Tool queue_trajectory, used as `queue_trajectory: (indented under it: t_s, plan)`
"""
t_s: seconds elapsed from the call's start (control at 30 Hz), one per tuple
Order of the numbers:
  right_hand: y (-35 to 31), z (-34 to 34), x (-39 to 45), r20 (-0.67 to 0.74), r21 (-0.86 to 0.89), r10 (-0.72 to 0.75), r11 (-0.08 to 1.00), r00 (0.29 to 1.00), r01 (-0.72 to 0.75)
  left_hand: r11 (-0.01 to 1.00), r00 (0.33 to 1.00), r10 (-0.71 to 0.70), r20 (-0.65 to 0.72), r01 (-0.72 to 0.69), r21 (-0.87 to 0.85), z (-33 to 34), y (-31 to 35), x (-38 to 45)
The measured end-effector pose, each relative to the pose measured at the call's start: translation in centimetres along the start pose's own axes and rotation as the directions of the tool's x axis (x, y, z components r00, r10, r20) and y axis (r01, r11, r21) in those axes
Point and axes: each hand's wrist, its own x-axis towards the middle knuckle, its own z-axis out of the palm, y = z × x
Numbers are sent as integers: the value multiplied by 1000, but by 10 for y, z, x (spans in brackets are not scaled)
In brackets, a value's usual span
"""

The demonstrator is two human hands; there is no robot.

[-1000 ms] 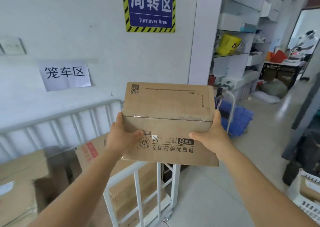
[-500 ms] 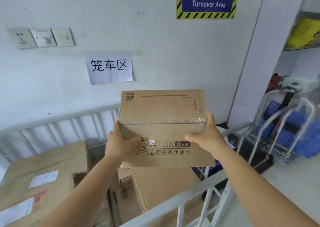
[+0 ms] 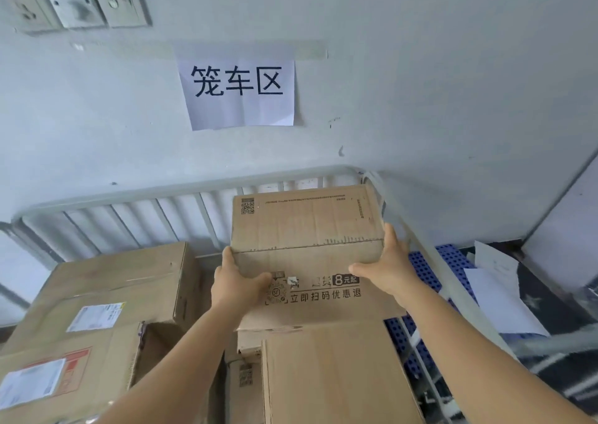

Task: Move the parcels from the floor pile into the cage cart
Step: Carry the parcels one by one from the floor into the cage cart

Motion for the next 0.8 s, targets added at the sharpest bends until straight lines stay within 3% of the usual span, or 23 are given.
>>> queue_trajectory:
  t_s: [0.43, 0.8]
  plan:
    - [36, 43, 170, 135, -57, 97, 994, 986, -90, 985, 979, -172, 107, 172, 10, 80, -20, 138]
    - [84, 81, 236, 189, -135, 211, 973, 959, -187, 961, 946, -277, 167, 267, 78, 136, -63, 185]
